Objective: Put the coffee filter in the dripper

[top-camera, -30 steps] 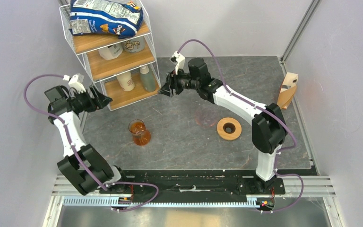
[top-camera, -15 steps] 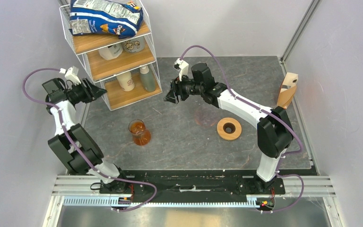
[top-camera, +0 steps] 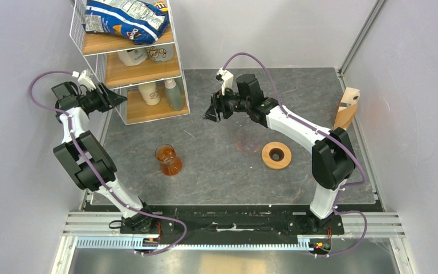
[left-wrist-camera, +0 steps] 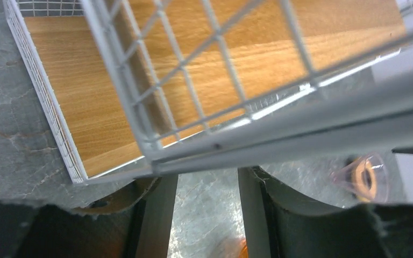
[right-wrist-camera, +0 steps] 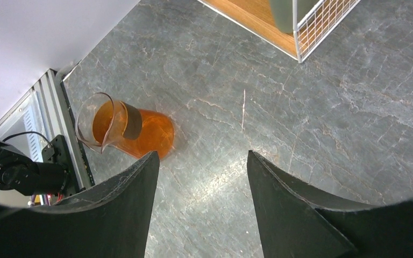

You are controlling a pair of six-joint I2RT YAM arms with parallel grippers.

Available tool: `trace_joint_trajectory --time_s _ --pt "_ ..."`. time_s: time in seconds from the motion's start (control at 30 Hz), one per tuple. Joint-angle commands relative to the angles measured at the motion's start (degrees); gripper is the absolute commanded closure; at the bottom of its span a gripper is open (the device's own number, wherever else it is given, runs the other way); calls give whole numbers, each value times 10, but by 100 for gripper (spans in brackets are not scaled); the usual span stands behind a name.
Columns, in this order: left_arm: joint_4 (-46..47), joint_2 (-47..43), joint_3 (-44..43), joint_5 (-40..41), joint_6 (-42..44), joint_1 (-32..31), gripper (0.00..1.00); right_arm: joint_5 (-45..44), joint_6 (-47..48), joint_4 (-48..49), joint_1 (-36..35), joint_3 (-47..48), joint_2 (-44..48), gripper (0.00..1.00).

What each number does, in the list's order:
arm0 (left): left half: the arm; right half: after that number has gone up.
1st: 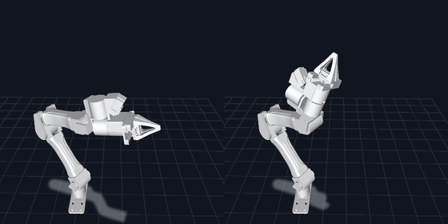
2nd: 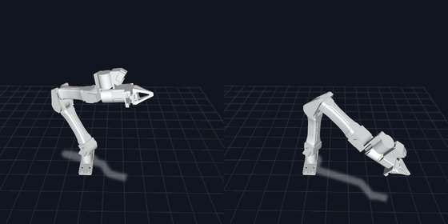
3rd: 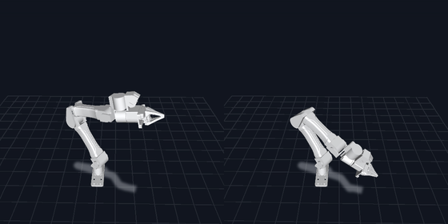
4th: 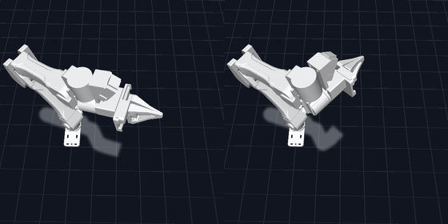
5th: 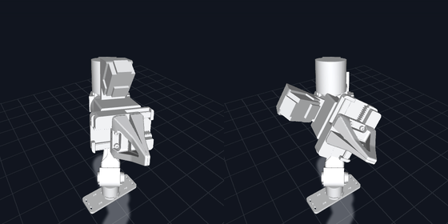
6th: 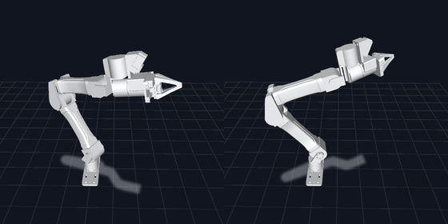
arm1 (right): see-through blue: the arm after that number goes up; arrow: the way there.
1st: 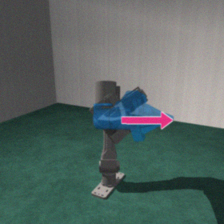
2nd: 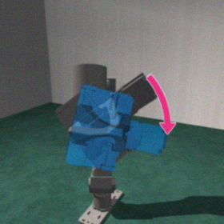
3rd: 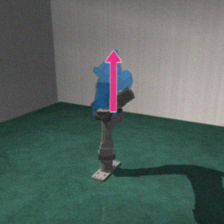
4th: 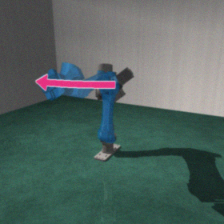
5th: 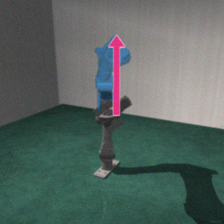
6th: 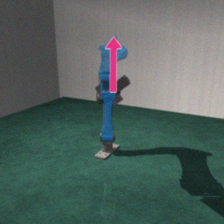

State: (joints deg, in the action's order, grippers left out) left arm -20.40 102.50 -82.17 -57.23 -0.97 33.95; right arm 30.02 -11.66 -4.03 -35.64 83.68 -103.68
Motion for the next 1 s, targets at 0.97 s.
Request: trace_joint_trajectory --time_s 0.97 --pt "-441 -234 352 158 932 -71 19 -44 212 -349 32 -138 337 3"
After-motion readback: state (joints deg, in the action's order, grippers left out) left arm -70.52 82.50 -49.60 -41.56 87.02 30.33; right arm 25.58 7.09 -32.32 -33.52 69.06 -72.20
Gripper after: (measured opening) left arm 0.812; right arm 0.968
